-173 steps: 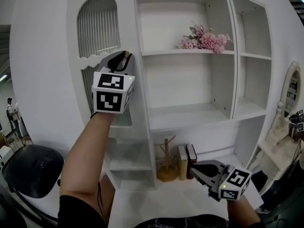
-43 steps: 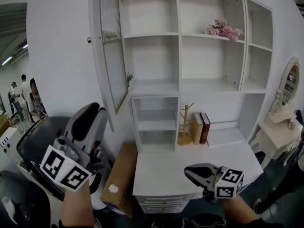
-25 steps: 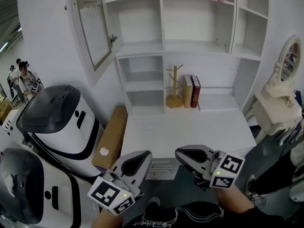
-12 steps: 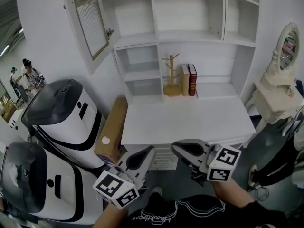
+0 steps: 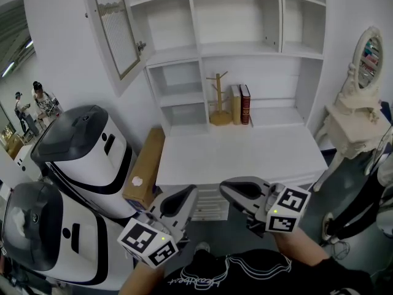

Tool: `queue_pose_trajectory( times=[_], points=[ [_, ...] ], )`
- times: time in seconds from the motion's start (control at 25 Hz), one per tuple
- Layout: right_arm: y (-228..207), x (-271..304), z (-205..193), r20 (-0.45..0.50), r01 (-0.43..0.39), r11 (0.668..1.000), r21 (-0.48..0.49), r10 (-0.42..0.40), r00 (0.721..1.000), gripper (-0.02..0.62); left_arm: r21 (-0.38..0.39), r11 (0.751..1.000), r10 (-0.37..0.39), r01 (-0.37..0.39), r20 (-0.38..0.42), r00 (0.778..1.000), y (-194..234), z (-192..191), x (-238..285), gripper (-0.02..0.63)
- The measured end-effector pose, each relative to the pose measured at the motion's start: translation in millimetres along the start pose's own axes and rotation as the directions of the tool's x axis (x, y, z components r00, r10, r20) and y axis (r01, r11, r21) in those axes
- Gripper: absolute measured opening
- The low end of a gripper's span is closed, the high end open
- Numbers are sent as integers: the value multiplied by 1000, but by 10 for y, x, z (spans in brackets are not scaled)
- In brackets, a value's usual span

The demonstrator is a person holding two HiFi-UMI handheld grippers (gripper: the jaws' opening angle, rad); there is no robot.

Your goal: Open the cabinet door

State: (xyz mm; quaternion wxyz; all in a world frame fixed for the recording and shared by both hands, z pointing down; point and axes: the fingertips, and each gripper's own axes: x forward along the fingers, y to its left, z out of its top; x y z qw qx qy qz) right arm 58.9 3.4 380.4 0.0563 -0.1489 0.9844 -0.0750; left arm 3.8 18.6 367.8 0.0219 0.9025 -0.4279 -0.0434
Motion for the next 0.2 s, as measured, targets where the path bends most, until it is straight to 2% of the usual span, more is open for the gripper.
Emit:
queue_pose_trajectory(
  times=[0.2],
  points=[
    [93,-105,29,5,-9,1000,-7,9,1000,5,3,1000,-3,3,7,1000,-149,28,-24,5]
  ],
)
